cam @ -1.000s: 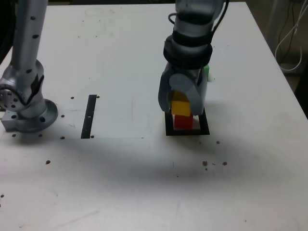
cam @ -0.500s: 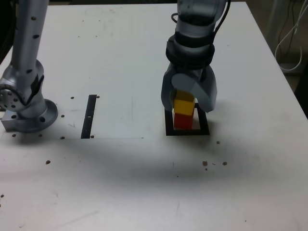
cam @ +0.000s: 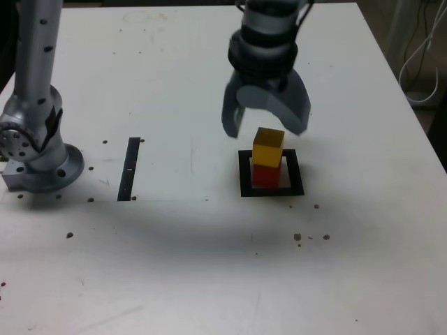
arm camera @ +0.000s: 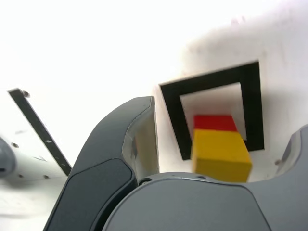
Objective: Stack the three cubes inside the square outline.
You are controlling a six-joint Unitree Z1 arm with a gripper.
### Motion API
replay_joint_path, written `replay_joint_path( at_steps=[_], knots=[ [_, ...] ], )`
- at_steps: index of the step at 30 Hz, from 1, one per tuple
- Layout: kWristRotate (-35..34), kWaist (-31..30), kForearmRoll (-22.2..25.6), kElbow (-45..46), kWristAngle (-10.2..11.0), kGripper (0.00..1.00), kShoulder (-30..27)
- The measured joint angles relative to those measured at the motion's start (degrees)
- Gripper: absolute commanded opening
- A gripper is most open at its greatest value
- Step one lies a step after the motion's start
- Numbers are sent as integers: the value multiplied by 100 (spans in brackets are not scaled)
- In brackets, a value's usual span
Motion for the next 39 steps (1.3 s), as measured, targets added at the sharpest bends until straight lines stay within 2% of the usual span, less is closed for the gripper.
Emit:
replay_joint_path(
  at_steps=[4, 11, 15, 18, 25, 39],
  knots=[
    [358, 315, -1, 99, 9, 99, -113],
    [1248, 1122, -211, -122, 222, 99, -92],
    [1416, 1525, -281, -350, 328, 97, 97],
    [1417, 1708, -233, -508, 326, 96, 287],
    [1417, 1825, -39, -874, 241, 93, 933],
    [1414, 1709, -80, -1462, 251, 88, 1478]
  ],
)
